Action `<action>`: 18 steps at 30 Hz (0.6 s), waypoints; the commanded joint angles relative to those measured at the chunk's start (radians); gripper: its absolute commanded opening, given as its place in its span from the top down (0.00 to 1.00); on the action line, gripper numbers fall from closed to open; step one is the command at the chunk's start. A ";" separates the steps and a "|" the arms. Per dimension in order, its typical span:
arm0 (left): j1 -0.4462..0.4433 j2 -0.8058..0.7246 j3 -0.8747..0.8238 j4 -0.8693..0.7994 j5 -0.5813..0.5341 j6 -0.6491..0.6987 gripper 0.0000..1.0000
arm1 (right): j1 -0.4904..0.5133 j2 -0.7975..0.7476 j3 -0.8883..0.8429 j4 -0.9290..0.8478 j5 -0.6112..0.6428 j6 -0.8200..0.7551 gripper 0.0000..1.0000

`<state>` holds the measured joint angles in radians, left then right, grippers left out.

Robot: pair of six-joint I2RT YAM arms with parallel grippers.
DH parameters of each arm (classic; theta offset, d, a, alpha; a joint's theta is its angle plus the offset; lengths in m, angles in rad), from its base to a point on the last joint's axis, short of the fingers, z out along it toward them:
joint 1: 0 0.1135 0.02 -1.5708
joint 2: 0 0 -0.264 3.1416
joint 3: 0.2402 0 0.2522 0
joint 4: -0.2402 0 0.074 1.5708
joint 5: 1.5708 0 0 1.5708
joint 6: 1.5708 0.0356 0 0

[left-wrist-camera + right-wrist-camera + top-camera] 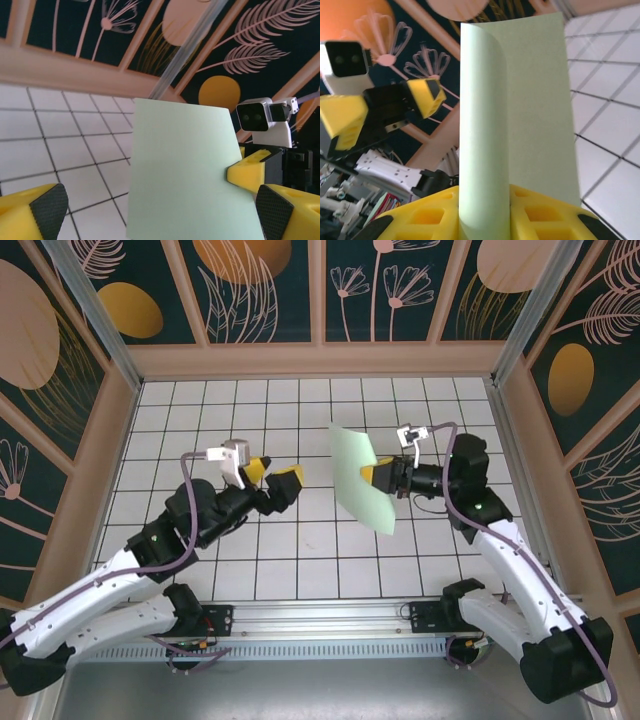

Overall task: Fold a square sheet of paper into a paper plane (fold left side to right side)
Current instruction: Pick up the square sheet of paper from the bottom-center of the table.

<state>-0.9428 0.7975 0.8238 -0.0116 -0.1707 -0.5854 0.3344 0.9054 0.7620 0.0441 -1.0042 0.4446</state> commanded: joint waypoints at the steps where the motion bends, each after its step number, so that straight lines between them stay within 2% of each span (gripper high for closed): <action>1: 0.005 0.078 0.084 -0.034 0.065 0.118 0.01 | -0.006 -0.018 0.076 -0.037 -0.104 -0.061 0.73; 4: 0.046 0.115 0.091 -0.005 0.140 0.126 0.01 | -0.006 -0.018 0.094 -0.004 -0.115 -0.040 0.73; 9: 0.175 0.125 0.039 0.126 0.345 0.109 0.02 | -0.006 -0.018 0.122 0.038 -0.145 0.003 0.73; 18: 0.206 0.220 0.051 0.278 0.583 0.119 0.01 | -0.004 -0.029 0.201 0.046 -0.178 0.032 0.73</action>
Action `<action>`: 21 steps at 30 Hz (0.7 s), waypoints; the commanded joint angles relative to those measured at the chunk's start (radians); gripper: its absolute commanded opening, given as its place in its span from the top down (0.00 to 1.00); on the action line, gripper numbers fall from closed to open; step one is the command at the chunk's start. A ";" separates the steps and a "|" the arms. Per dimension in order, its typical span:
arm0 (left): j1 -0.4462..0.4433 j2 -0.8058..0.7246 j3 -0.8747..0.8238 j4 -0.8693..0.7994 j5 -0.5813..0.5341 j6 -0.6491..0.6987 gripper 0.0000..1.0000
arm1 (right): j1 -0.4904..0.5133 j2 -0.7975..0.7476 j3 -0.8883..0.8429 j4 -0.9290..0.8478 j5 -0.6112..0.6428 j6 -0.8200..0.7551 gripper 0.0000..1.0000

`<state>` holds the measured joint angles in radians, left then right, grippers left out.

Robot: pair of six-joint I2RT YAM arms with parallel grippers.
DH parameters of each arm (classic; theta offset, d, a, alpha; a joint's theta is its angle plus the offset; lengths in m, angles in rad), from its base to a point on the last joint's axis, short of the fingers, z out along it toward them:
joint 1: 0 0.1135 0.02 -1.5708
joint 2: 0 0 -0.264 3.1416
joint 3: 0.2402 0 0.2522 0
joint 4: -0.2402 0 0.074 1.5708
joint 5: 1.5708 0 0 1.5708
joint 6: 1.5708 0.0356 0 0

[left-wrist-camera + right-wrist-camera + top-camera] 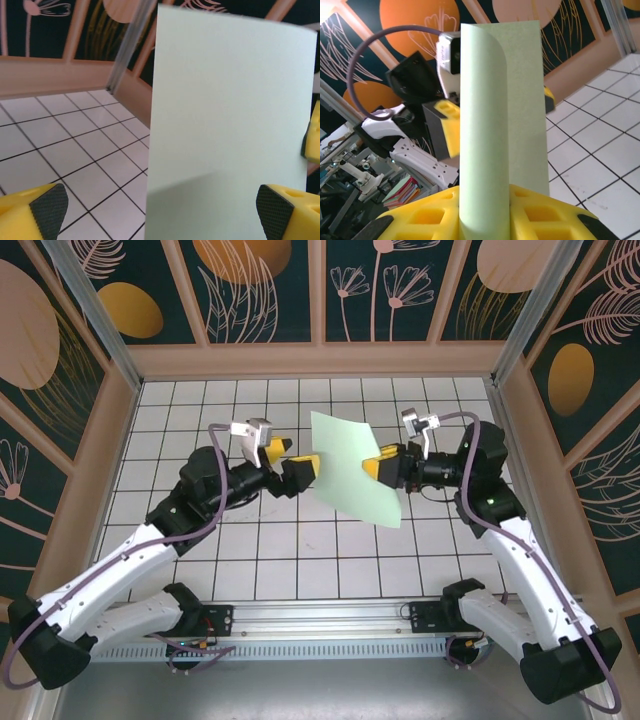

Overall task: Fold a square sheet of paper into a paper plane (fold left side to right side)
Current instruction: Pick up the square sheet of paper from the bottom-center of the table.

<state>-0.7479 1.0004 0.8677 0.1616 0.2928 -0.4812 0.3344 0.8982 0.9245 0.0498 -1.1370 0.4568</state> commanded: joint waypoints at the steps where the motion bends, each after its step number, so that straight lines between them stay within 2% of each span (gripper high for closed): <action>1: 0.010 0.024 0.009 0.119 0.134 0.009 0.01 | -0.004 -0.024 0.039 0.052 -0.048 0.031 0.73; 11: 0.013 0.077 0.029 0.166 0.217 -0.021 0.03 | -0.004 -0.044 0.060 0.037 -0.061 0.019 0.73; 14: 0.012 0.083 0.024 0.198 0.263 -0.035 0.14 | -0.005 -0.040 0.071 -0.043 -0.019 -0.043 0.73; 21: 0.012 0.091 0.015 0.202 0.286 -0.060 0.69 | -0.024 -0.031 0.056 -0.108 0.066 -0.088 0.72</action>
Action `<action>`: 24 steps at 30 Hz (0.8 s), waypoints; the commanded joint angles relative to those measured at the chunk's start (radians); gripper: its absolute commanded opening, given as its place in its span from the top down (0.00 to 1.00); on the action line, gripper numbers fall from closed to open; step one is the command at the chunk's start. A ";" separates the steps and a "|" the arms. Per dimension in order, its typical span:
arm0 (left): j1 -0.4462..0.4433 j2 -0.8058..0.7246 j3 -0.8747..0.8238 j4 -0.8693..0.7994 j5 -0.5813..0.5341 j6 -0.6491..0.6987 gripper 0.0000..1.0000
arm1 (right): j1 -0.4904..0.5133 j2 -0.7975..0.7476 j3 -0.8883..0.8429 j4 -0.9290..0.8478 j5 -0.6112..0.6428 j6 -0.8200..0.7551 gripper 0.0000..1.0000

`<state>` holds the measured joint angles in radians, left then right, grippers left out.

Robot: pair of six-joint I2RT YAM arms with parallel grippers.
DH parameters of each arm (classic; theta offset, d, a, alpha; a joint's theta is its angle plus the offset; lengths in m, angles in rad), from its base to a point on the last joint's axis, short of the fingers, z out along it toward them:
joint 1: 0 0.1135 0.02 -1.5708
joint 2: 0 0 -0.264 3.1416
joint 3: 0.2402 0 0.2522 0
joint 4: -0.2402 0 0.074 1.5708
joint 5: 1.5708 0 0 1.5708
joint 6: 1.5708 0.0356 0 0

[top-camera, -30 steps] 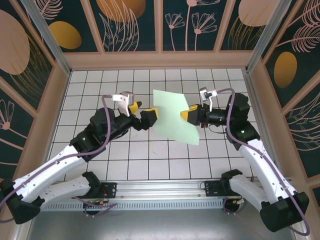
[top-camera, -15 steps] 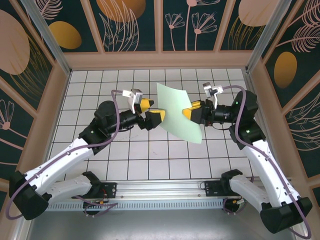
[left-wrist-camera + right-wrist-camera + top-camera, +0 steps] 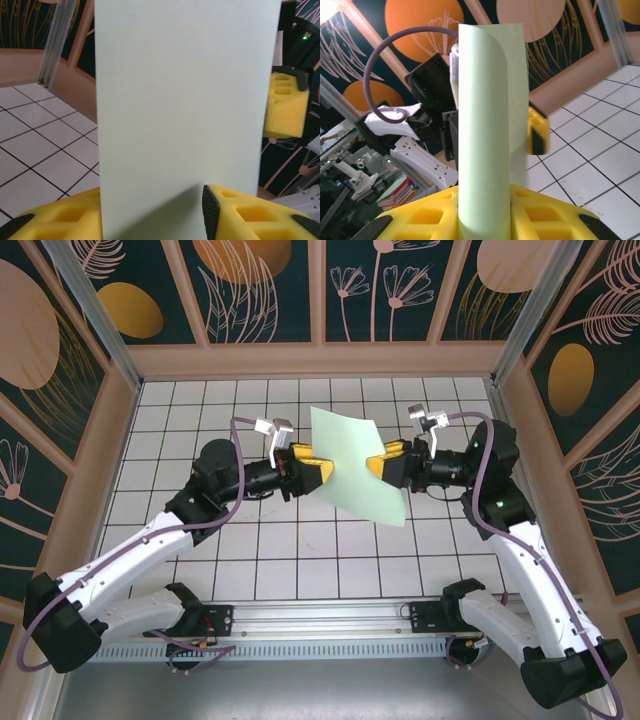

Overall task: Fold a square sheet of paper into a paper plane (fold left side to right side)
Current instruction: Pick up the square sheet of paper from the bottom-center of the table, then place a square sheet of paper at the center of the table.

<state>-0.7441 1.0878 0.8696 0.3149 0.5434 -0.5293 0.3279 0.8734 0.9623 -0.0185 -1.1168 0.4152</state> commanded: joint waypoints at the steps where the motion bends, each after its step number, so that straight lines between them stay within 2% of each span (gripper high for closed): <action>1: 0.009 0.003 0.010 0.042 0.031 -0.015 0.74 | -0.024 -0.004 0.017 -0.053 0.059 -0.052 0.72; 4: 0.009 0.004 -0.017 0.029 -0.004 -0.030 0.90 | -0.055 0.003 0.001 -0.092 0.098 -0.068 0.71; 6: 0.009 0.009 -0.038 0.021 -0.035 -0.046 0.93 | -0.070 0.008 -0.014 -0.114 0.133 -0.074 0.69; 9: 0.009 0.024 -0.074 -0.011 -0.103 -0.079 0.99 | -0.081 0.020 -0.041 -0.154 0.202 -0.091 0.59; 11: 0.009 0.044 -0.096 -0.033 -0.136 -0.107 1.00 | -0.085 0.030 -0.057 -0.178 0.248 -0.105 0.51; 15: 0.009 0.099 -0.151 -0.059 -0.192 -0.175 1.00 | -0.086 0.057 -0.078 -0.262 0.440 -0.129 0.33; 18: 0.008 0.137 -0.196 -0.081 -0.242 -0.229 1.00 | -0.087 0.073 -0.095 -0.311 0.565 -0.132 0.23; 21: 0.008 0.178 -0.236 -0.101 -0.275 -0.269 1.00 | -0.087 0.089 -0.132 -0.329 0.620 -0.120 0.22; 24: 0.009 0.230 -0.253 -0.137 -0.294 -0.282 1.00 | -0.083 0.102 -0.210 -0.270 0.581 -0.061 0.22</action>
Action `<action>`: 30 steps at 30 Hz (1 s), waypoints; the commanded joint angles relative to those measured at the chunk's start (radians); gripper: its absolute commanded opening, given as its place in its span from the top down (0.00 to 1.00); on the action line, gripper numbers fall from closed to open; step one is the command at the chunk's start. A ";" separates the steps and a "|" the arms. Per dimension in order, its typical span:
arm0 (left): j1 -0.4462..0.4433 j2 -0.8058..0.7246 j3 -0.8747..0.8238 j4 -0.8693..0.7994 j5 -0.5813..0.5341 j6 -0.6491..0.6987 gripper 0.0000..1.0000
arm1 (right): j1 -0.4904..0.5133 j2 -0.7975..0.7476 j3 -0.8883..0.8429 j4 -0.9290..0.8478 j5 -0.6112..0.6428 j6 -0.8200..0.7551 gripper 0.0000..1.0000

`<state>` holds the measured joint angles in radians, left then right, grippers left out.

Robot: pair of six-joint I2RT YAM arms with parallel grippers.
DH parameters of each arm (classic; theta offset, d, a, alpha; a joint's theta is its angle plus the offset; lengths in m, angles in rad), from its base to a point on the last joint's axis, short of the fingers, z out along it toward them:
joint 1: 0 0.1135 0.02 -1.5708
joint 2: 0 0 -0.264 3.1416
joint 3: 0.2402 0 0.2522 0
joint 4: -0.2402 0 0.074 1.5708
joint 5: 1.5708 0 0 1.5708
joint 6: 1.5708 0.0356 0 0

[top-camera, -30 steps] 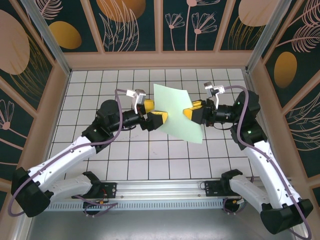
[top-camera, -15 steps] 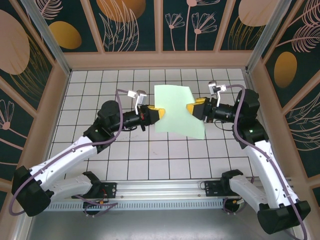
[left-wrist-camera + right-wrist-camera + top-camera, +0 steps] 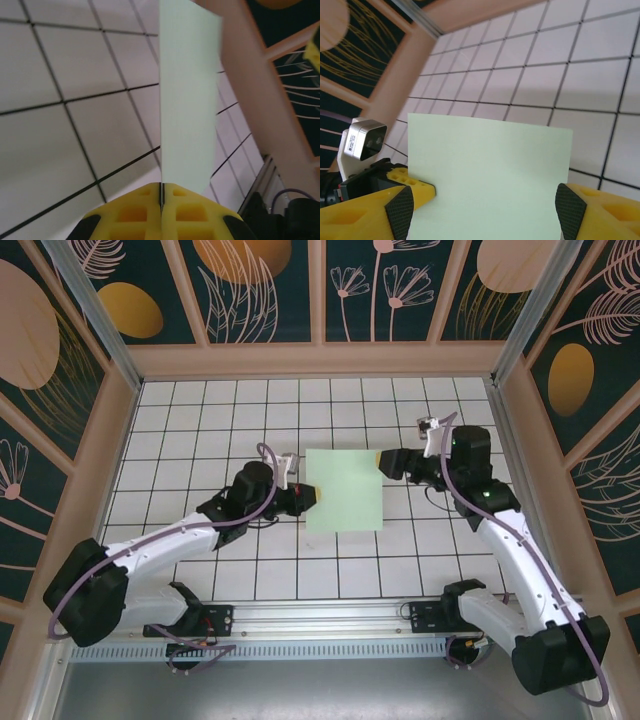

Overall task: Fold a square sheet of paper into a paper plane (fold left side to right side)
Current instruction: Place a square sheet of paper at the center of the table.

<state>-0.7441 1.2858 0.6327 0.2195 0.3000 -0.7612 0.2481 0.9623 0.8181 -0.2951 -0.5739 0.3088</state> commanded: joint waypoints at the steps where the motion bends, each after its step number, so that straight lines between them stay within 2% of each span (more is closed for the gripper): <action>1: 0.009 0.052 -0.018 -0.052 -0.058 -0.050 1.00 | -0.001 0.019 -0.099 0.044 0.028 0.087 0.23; 4: 0.008 0.106 -0.004 -0.121 -0.105 -0.030 1.00 | 0.031 0.058 -0.222 0.205 -0.030 0.225 0.30; 7: 0.009 0.155 0.034 -0.214 -0.163 -0.005 1.00 | 0.098 0.120 -0.294 0.311 0.015 0.315 0.35; 11: 0.009 0.177 0.077 -0.291 -0.209 0.025 1.00 | 0.173 0.225 -0.307 0.377 0.058 0.359 0.44; 16: 0.010 0.212 0.118 -0.321 -0.221 0.051 1.00 | 0.222 0.362 -0.302 0.494 0.045 0.432 0.52; 20: 0.011 0.232 0.147 -0.327 -0.224 0.066 1.00 | 0.238 0.457 -0.287 0.513 0.072 0.449 0.55; 30: 0.009 0.270 0.213 -0.324 -0.174 0.085 0.86 | 0.281 0.601 -0.258 0.481 0.090 0.424 0.57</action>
<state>-0.7395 1.5463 0.8131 -0.0902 0.1005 -0.6952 0.5117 1.5326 0.5354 0.1856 -0.5106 0.7395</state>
